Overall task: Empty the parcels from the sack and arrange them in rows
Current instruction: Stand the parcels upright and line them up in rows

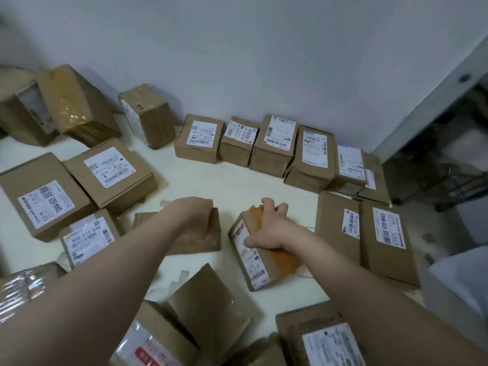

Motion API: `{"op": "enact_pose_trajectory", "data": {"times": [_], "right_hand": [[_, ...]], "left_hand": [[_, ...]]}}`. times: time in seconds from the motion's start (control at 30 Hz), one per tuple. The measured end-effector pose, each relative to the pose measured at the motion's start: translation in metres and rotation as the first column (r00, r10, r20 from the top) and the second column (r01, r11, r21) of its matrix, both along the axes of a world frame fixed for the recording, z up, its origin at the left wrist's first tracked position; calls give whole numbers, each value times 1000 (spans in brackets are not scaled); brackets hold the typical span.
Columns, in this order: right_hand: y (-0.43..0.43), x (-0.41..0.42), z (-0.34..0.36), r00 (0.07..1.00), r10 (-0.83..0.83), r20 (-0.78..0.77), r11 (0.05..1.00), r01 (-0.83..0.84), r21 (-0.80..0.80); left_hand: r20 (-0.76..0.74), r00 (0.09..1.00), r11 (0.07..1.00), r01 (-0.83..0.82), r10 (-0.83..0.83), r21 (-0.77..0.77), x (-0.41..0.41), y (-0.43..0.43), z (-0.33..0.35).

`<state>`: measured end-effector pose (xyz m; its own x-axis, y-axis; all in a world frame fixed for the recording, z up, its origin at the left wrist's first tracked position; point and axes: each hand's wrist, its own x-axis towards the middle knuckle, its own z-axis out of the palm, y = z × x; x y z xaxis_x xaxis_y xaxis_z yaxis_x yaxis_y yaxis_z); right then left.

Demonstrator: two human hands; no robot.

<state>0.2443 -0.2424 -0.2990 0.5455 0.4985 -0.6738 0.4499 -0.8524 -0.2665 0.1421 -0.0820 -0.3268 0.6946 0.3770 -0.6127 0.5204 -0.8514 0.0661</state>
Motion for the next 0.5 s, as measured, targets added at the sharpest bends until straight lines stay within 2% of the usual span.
{"op": "enact_pose_trajectory", "data": {"times": [0.1, 0.2, 0.23, 0.3, 0.37, 0.43, 0.47, 0.5], "right_hand": [[-22, 33, 1, 944, -279, -175, 919, 316, 237], [-49, 65, -4, 816, -453, -360, 721, 573, 390], [-56, 71, -8, 785, -486, -383, 672, 616, 410], [-68, 77, -18, 792, -511, -333, 669, 610, 425], [-76, 76, -29, 821, -538, -189, 695, 560, 451], [-80, 71, -37, 847, -524, -86, 709, 491, 506], [-82, 69, -41, 876, -480, -51, 738, 435, 516], [-82, 64, -43, 910, -414, -25, 789, 372, 489]], "left_hand": [[367, 927, 996, -51, 76, -77, 8, 0, 7], [689, 723, 999, -9, 35, -42, 18, -10, 3], [739, 673, 999, -10, 41, -46, 19, -14, 2], [724, 685, 996, -27, 77, -80, 13, -20, -3], [647, 737, 978, -109, 198, -176, 6, -27, -10], [577, 695, 899, -269, 429, -344, 4, -33, -15], [541, 656, 846, -340, 526, -410, 5, -36, -18], [478, 659, 808, -392, 580, -440, 6, -38, -22]]}}
